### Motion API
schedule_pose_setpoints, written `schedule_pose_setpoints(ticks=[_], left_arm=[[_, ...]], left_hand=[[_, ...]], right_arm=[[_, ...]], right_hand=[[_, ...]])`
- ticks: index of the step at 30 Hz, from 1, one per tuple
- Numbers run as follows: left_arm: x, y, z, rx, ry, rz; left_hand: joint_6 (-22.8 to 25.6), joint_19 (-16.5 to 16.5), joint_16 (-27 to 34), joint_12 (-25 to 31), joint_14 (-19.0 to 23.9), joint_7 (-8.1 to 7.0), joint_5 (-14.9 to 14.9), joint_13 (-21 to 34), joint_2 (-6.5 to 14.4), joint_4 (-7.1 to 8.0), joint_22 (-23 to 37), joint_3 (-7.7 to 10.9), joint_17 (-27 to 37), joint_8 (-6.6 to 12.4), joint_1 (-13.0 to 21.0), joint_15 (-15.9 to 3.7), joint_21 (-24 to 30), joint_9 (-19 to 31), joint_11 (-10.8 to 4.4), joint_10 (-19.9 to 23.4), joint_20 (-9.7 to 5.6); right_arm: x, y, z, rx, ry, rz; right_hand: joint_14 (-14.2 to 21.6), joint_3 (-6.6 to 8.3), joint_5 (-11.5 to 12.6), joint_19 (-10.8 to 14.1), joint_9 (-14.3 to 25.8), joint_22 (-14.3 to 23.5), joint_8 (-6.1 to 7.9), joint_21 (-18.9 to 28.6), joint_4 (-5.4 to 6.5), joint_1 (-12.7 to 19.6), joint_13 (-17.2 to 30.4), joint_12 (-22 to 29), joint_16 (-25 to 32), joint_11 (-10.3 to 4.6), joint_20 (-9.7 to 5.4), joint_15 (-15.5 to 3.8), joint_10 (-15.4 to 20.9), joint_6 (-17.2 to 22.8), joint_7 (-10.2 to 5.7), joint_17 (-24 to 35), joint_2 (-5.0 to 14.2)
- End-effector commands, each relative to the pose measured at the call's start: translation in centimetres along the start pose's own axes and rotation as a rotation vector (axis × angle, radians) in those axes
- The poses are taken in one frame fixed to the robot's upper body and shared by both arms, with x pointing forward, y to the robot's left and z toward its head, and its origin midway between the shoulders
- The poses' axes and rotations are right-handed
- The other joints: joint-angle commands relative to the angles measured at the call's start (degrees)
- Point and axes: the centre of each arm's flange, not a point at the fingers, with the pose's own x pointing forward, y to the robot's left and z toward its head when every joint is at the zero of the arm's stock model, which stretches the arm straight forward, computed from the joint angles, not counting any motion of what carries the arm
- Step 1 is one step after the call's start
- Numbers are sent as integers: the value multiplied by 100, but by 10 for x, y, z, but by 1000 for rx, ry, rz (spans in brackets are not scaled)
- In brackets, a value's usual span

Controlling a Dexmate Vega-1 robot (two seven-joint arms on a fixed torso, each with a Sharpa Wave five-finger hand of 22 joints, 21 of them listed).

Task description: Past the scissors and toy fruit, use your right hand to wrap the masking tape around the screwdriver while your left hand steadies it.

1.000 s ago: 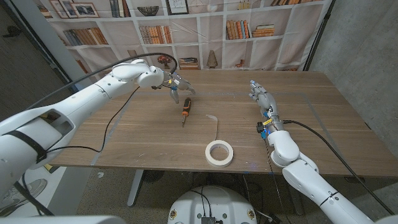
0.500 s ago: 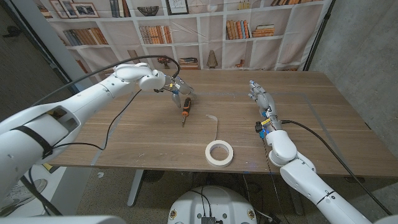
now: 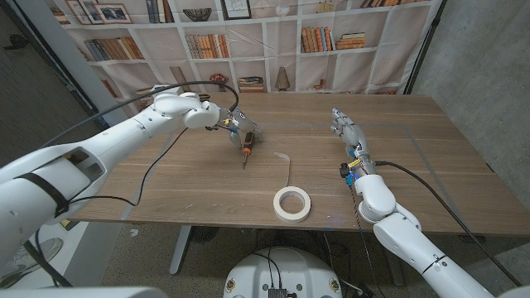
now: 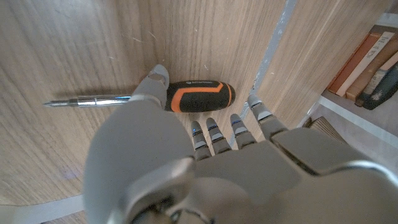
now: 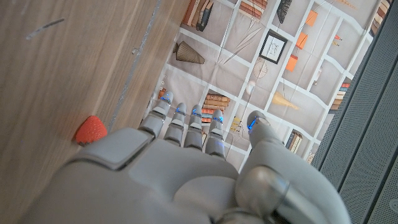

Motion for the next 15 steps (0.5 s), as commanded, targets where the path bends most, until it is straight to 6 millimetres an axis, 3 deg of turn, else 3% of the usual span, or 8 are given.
schedule_pose_setpoints(ticks=[1, 6, 11, 15], left_arm=[[1, -15, 10, -36, -6, 28], [3, -21, 12, -45, 1, 41], [5, -27, 12, -63, 22, 35], [7, -30, 9, -104, 32, -3]], left_hand=[[127, 152, 42, 69, 148, -3, -31, 35, 74, 13, 16, -51, 16, 109, 97, -420, 64, 19, -1, 146, -45], [226, 220, 48, 128, 275, 18, -41, 59, 193, 23, 25, -64, 19, 181, 172, -469, 85, 11, -19, 285, -78], [271, 874, 297, 429, 1427, 56, -114, 171, 458, 90, 93, -333, 62, 305, 229, -878, 378, -78, -40, 1029, -340], [236, 1184, 354, 479, 1800, 318, -117, 198, 491, 117, 135, -467, 58, 247, 169, -895, 550, -153, 16, 1155, -485]], right_arm=[[-6, -2, 2, -8, 10, 12], [-6, -2, 3, -23, 11, 22], [-6, -2, 6, -36, 16, 23], [-4, -1, 7, -46, 14, 30]], right_hand=[[61, -36, -5, 11, 19, 34, 10, -14, 9, 18, 32, 52, 24, 23, 26, 4, 96, 44, -6, 18, -44], [63, -44, -4, 14, 19, 34, 8, -13, 11, 9, 33, 64, 25, 37, 27, 7, 138, 55, -7, 19, -48], [75, -51, -4, 12, 20, 34, 7, -15, 13, 1, 33, 63, 29, 38, 35, 11, 140, 58, -10, 20, -53], [84, -56, -3, 13, 20, 34, 7, -15, 15, -6, 34, 61, 32, 38, 34, 10, 145, 67, 1, 21, -56]])
